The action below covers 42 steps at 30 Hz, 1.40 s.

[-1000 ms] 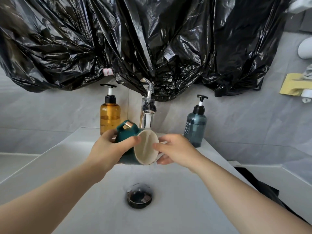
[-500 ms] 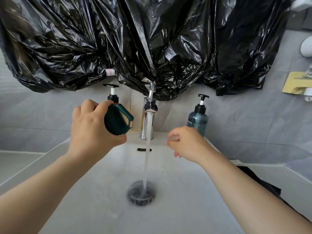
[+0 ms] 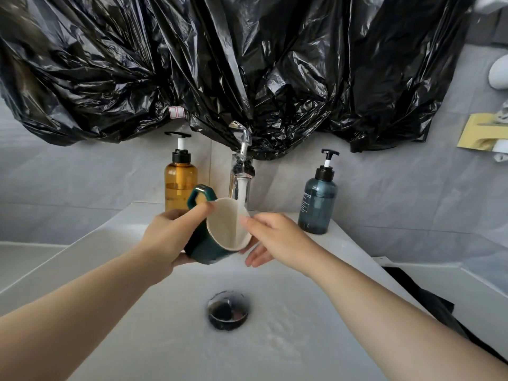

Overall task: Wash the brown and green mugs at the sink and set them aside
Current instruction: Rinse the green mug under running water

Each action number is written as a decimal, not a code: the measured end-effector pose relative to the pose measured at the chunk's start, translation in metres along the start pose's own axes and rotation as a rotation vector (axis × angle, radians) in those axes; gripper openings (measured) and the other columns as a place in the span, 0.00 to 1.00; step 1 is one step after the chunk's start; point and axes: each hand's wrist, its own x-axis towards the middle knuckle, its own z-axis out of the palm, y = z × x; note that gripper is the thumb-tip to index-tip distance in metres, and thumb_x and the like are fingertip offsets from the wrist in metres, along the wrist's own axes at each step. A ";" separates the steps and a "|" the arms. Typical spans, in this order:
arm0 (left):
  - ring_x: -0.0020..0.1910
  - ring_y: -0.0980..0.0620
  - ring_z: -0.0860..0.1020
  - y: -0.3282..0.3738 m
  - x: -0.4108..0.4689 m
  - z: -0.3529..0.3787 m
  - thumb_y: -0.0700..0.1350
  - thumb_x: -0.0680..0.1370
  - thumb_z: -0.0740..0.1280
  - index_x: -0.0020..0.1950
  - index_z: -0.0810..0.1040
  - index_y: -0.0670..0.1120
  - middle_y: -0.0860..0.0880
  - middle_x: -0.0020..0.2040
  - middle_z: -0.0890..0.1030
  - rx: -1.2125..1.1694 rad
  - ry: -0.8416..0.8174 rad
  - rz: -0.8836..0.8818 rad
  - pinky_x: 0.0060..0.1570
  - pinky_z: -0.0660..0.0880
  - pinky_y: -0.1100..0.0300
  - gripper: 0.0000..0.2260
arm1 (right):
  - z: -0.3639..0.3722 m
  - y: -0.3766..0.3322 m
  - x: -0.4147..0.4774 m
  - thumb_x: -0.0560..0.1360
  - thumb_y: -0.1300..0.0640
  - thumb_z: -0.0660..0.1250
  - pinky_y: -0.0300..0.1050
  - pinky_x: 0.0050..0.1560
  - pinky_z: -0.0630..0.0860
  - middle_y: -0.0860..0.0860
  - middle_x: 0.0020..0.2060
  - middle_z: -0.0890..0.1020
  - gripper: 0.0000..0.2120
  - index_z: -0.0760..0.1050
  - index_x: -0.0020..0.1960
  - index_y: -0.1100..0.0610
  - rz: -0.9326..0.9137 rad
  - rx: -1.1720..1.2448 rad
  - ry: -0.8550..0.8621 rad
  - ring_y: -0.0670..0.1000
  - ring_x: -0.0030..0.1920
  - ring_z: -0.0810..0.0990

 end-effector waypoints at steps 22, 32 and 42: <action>0.53 0.46 0.82 -0.008 0.002 0.003 0.58 0.57 0.80 0.65 0.72 0.49 0.47 0.58 0.79 0.087 -0.156 0.092 0.44 0.83 0.50 0.40 | 0.010 -0.005 -0.003 0.81 0.63 0.56 0.38 0.34 0.81 0.61 0.35 0.82 0.12 0.74 0.53 0.69 0.194 0.384 -0.010 0.52 0.32 0.84; 0.50 0.49 0.82 -0.006 0.001 0.001 0.61 0.61 0.77 0.59 0.77 0.53 0.50 0.54 0.80 0.199 -0.060 0.260 0.44 0.83 0.52 0.29 | -0.007 -0.002 -0.001 0.75 0.45 0.66 0.53 0.45 0.79 0.48 0.41 0.80 0.15 0.76 0.48 0.58 -0.079 -0.532 0.241 0.55 0.42 0.80; 0.51 0.46 0.83 -0.008 0.002 0.002 0.63 0.50 0.77 0.63 0.73 0.52 0.49 0.56 0.79 0.130 -0.092 0.244 0.48 0.83 0.48 0.44 | 0.013 0.008 0.003 0.78 0.56 0.62 0.35 0.35 0.77 0.55 0.42 0.86 0.13 0.79 0.57 0.63 0.203 0.248 0.016 0.46 0.38 0.83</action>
